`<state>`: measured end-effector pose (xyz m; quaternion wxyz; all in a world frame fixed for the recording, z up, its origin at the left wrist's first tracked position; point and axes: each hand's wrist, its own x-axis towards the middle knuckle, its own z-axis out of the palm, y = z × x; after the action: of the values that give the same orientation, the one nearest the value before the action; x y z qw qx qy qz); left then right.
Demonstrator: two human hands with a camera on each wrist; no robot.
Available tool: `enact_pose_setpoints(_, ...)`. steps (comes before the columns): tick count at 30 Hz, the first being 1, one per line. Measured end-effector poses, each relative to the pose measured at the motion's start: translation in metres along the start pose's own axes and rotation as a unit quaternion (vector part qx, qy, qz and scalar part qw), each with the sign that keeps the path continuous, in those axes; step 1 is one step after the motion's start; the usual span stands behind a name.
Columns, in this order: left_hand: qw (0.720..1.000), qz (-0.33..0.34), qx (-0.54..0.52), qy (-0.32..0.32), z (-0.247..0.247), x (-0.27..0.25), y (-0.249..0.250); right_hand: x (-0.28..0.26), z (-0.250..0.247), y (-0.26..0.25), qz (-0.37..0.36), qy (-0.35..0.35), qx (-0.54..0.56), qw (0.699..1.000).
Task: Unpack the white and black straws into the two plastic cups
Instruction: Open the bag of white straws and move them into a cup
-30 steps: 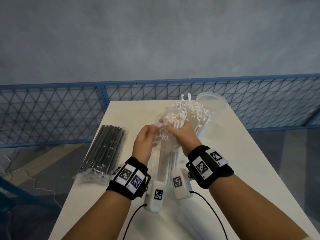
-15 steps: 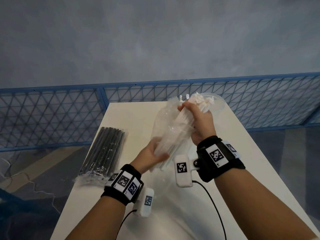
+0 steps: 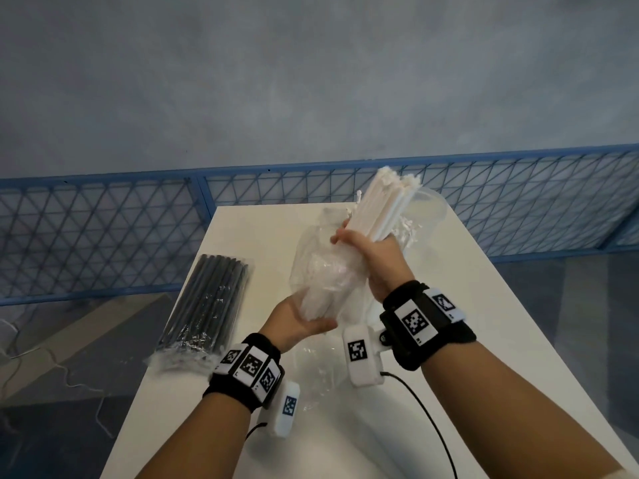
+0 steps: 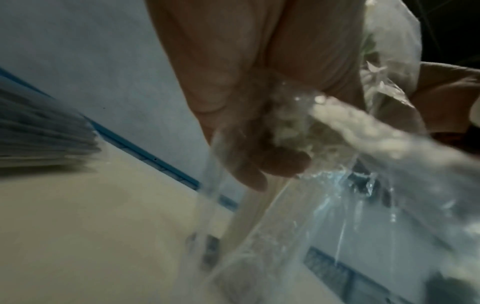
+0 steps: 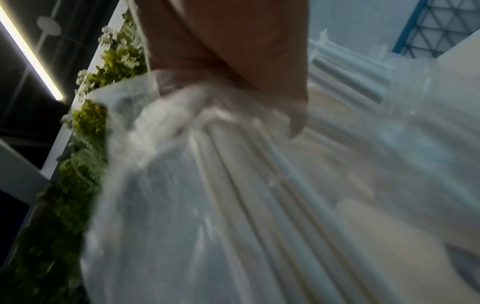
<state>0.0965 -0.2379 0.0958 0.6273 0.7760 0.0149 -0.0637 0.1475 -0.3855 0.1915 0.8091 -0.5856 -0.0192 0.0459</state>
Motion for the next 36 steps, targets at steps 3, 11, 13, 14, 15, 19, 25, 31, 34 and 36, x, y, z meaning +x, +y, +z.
enact_pose_setpoints(3,0.999,-0.037,0.0,0.0,-0.01,-0.002,-0.018,0.011,-0.009,-0.018,-0.017,0.084,0.07,0.994)
enact_pose_setpoints(11,0.99,-0.058,-0.004,0.13,-0.027,-0.005,-0.04,0.018,-0.02,-0.04,-0.132,0.157,0.082,0.975)
enact_pose_setpoints(13,0.99,-0.051,-0.015,0.134,-0.027,-0.003,-0.037,0.018,-0.017,-0.04,-0.178,0.157,0.045,0.97)
enact_pose_setpoints(14,0.99,-0.05,-0.024,0.132,-0.026,-0.002,-0.034,0.019,-0.015,-0.038,-0.199,0.155,0.008,0.968)
enact_pose_setpoints(15,0.99,-0.048,-0.037,0.13,-0.025,-0.001,-0.032,0.02,-0.013,-0.036,-0.209,0.154,-0.034,0.965)
enact_pose_setpoints(19,0.987,-0.032,-0.085,0.131,-0.015,0.001,-0.018,0.026,-0.009,-0.013,-0.182,0.132,-0.135,0.965)
enact_pose_setpoints(25,0.986,0.0,-0.107,0.127,-0.01,0.002,-0.001,0.038,-0.011,0.012,-0.117,0.139,-0.185,0.966)
enact_pose_setpoints(31,0.987,0.011,-0.116,0.113,-0.002,0.007,0.005,0.053,-0.023,0.01,-0.059,0.103,-0.253,0.96)
enact_pose_setpoints(34,0.988,0.004,-0.117,0.104,0.001,0.007,0.001,0.056,-0.027,0.008,-0.038,0.076,-0.262,0.961)
enact_pose_setpoints(36,0.987,-0.004,-0.117,0.107,-0.001,0.006,-0.004,0.055,-0.026,0.001,-0.069,0.084,-0.231,0.967)
